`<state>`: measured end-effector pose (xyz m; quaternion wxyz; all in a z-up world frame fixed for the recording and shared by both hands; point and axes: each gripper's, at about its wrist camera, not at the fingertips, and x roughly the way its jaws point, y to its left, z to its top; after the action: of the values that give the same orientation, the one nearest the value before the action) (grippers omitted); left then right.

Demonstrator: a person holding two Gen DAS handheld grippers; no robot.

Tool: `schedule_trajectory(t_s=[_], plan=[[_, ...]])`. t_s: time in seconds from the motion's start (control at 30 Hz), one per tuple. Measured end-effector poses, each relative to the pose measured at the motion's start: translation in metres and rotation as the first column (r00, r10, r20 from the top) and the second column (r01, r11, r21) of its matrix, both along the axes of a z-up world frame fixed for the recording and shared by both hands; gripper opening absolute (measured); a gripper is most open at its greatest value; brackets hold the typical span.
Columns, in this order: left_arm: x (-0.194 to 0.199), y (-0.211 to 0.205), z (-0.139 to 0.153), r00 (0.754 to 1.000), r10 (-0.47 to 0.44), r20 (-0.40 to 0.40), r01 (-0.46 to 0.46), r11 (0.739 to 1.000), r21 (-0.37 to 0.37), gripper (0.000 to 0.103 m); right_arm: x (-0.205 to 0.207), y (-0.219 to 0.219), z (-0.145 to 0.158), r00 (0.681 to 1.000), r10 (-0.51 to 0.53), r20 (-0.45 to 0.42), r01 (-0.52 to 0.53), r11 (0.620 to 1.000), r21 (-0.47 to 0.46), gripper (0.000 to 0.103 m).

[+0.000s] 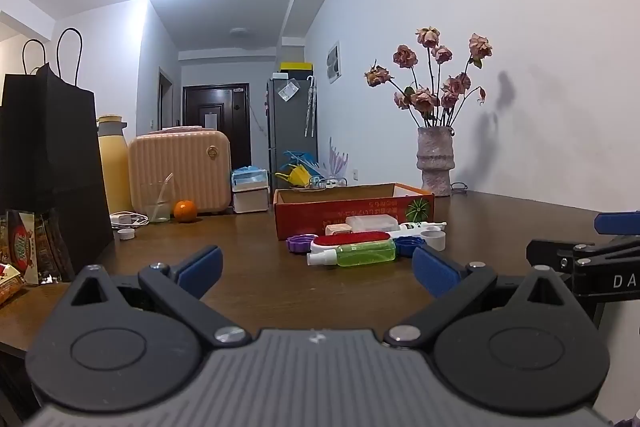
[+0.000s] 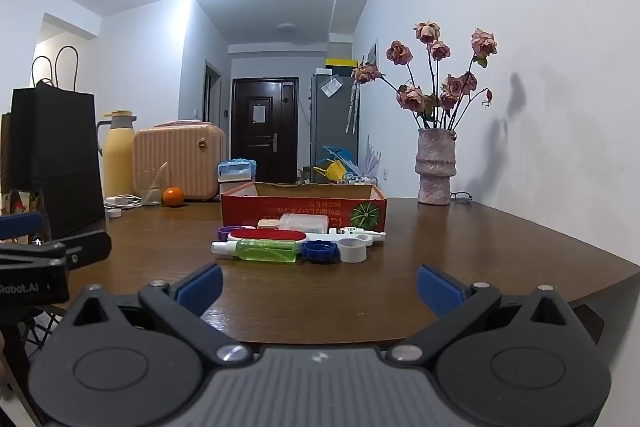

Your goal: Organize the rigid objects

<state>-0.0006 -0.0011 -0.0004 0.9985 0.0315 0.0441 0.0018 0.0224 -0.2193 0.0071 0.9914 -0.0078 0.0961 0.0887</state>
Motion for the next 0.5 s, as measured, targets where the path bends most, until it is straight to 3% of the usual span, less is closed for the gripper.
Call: schedule_trajectory(t_s=[0.5], plan=[[-0.0041, -0.0012, -0.0016, 1.000, -0.007, 0.012, 0.007, 1.000, -0.001, 0.103, 0.0026, 0.0015, -0.0017, 1.000, 0.004, -0.015, -0.004, 1.000, -0.003, 0.103]])
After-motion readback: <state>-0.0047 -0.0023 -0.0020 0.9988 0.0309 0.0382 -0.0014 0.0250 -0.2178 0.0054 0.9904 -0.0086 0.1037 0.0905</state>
